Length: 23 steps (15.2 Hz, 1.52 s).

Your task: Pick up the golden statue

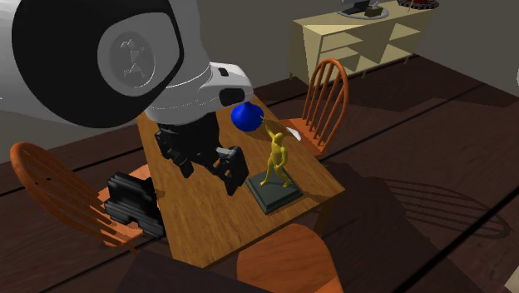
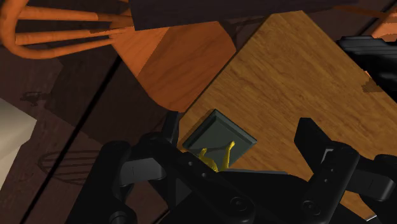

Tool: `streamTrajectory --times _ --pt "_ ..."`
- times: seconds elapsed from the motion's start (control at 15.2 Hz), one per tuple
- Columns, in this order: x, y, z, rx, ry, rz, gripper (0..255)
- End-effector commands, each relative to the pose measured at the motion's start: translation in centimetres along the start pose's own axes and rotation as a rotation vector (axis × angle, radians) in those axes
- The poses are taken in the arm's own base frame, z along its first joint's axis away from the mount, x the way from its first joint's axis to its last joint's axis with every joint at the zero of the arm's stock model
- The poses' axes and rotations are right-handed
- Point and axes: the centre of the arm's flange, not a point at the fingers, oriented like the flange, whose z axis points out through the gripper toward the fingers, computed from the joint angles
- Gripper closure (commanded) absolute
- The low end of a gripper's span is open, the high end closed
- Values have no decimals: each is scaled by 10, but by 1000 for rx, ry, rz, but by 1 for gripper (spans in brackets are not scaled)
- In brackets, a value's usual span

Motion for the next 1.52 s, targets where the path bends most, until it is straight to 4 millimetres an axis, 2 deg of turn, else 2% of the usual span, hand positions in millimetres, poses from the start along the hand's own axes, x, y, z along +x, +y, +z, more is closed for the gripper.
streamTrajectory --times 0.0,1.45 --pt "0 0 0 0 0 0 0" --pt "245 0 134 71 84 -9 0"
